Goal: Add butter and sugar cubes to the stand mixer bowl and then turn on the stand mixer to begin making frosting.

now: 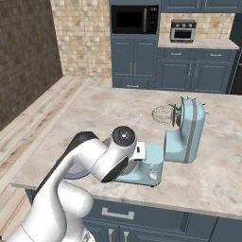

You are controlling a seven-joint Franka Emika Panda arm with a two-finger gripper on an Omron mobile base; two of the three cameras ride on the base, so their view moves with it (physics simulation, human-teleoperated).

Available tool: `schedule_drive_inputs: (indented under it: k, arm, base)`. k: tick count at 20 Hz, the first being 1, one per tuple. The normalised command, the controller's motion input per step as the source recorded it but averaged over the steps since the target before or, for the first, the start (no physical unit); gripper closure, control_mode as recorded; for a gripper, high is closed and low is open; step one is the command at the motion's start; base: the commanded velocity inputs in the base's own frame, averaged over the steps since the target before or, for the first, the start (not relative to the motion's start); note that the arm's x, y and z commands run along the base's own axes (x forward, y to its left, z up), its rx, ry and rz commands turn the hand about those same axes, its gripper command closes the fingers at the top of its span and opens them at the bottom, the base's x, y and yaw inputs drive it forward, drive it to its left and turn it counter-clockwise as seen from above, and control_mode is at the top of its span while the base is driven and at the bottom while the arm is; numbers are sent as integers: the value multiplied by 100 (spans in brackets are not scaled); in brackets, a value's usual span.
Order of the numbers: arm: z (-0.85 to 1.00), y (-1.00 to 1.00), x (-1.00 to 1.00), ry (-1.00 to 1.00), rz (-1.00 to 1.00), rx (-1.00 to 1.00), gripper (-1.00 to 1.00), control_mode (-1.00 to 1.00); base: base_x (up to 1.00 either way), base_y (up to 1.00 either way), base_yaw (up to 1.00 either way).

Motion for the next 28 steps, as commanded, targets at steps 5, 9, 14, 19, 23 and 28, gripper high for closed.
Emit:
schedule_drive_inputs:
  k: [5, 9, 14, 19, 23, 28]
  arm:
    - [2, -88, -10, -9, 0, 5, -100, -100]
    - [15, -97, 1, -13, 0, 2, -100, -100]
    - [21, -99, 4, -16, 0, 0, -100, -100]
    - [26, -96, 0, -19, 0, 0, -100, -100]
    - [32, -85, 0, -18, 4, 1, -100, -100]
    - [17, -69, 15, -14, 18, 9, -100, -100]
  base:
    - [0, 0, 0]
    - [0, 0, 0]
    - [0, 0, 0]
    - [0, 0, 0]
    - [0, 0, 0]
    - [0, 0, 0]
